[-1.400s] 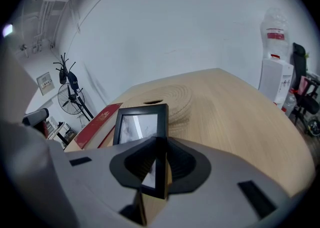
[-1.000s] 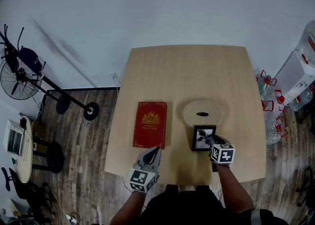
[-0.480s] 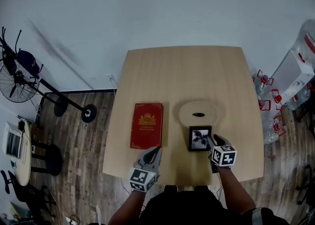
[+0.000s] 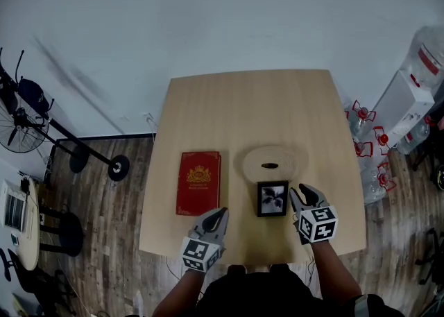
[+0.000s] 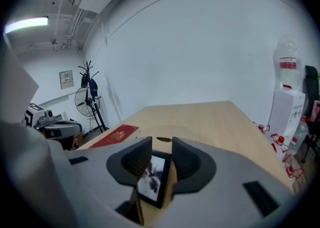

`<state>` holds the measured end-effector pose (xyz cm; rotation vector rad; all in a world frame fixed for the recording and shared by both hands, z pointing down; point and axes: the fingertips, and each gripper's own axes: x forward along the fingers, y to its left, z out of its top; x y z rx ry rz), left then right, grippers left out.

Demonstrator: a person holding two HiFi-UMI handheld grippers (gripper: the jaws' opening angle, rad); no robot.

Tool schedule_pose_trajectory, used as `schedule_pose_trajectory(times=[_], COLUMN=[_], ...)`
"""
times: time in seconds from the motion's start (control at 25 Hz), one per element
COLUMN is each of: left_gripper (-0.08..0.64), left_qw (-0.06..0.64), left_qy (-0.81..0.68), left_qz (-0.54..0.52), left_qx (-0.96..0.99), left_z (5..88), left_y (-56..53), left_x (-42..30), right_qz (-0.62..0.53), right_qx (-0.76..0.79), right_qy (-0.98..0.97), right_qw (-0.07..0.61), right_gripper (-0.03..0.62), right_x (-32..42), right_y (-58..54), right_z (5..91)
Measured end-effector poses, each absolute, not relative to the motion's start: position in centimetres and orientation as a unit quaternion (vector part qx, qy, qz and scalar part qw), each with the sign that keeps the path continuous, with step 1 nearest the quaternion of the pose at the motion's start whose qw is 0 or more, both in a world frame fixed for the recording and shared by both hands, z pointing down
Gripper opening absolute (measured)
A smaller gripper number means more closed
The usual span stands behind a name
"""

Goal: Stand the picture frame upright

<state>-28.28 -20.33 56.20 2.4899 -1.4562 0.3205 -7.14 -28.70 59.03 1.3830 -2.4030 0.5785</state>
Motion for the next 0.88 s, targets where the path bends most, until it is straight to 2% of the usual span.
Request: schedule_pose_trajectory(times=[0.12,0.28,0.36,0.88], left_gripper=[0.001,0.000,0.000,0.000], left_qw=[0.120,0.118,0.118,0.113], left_qy=[-0.497,-0.495,-0.492,-0.476], left_qz=[0.102,0.094,0.090,0.084], left_qx=[0.853,0.856,0.858,0.868], left_z=[55.8,55.4,55.1,54.4], left_y=[-20.6,-21.0,-21.2,-21.7], left_x=[-27.9,-27.2,-26.8,-25.0], right_qz=[0.196,0.188,0.184,0.127], right_qx=[0.488,0.490,0.491,0.482], right_qy=[-0.841,-0.843,-0.844,-0.855], right_qw=[0.131,0.117,0.111,0.145], right_gripper=[0.108,0.031,0.016,0.009], right_x=[-7.1,-6.9,-6.7,-6.2], right_y=[-28.4,-27.9,-27.7,-26.6], right_z=[57.4,56.0,55.5,54.5])
